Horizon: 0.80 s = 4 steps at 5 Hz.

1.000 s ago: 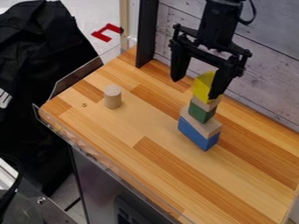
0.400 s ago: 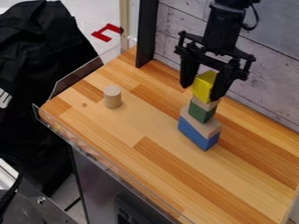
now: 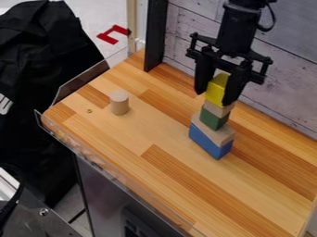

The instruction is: Move the yellow block from top of stack and move to the table.

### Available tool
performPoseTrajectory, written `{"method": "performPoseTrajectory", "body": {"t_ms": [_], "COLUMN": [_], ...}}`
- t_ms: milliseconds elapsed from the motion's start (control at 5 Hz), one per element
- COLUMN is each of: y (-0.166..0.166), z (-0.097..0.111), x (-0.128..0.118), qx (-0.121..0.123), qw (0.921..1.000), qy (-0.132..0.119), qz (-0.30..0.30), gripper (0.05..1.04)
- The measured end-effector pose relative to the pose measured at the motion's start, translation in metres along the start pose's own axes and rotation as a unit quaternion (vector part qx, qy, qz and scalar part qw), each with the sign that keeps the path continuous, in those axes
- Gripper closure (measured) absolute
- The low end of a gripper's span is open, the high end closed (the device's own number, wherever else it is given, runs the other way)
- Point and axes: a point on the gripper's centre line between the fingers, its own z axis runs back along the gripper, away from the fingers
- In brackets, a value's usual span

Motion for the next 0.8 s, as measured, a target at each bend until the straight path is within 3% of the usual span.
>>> {"method": "performPoseTrajectory", "body": {"t_ms": [200,400,800], "y": [0.001,0.01,0.055], "z": [0.016,0.038,0.037], "x": [-0.001,-0.001,0.0], "qx": [-0.005,-0.025,-0.027], "qw": [0.9997,0.9978,0.9941], "qy": [-0.02,-0.05,-0.035], "qz": [0.014,0.037,0.099], "gripper": [0.526,0.526,0.526]}}
